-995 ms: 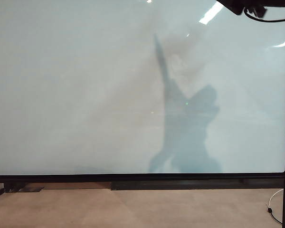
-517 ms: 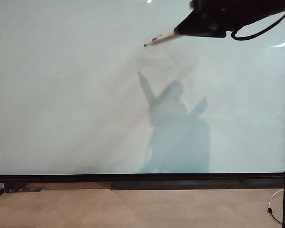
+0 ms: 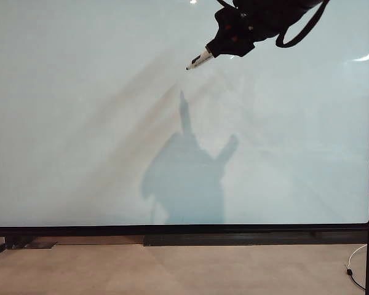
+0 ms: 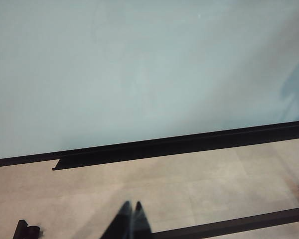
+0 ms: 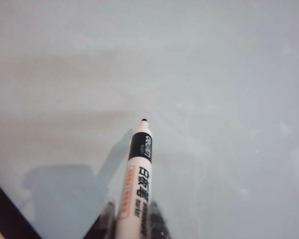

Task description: Pick up the pen on the shelf to the right of the whiteboard and draw a triangle.

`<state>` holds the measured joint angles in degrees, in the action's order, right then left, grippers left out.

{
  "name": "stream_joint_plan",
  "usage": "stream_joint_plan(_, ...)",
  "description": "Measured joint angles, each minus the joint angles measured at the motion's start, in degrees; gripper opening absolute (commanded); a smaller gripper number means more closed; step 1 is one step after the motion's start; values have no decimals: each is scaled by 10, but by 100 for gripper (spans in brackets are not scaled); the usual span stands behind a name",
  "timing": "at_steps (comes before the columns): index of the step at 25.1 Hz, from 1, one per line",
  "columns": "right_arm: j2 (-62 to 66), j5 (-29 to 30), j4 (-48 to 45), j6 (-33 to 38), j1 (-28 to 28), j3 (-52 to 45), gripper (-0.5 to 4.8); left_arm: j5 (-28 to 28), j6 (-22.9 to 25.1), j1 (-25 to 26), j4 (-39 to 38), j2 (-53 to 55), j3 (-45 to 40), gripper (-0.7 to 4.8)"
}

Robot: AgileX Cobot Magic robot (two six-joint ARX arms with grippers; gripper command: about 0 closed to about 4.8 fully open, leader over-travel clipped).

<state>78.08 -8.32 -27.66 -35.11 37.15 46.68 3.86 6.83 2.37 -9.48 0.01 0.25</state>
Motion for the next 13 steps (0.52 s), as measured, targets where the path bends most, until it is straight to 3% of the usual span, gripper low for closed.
stream_joint_plan(3,0,-12,-24,-9,12,0,-5,0,0,0,0,0,0,-5)
stream_joint_plan(7,1,-101,-73,-37,66,0,-5,0,0,0,0,0,0,-5)
stream_joint_plan(13,59,-216,-186,-68,87,0,-5,0,0,0,0,0,0,-5)
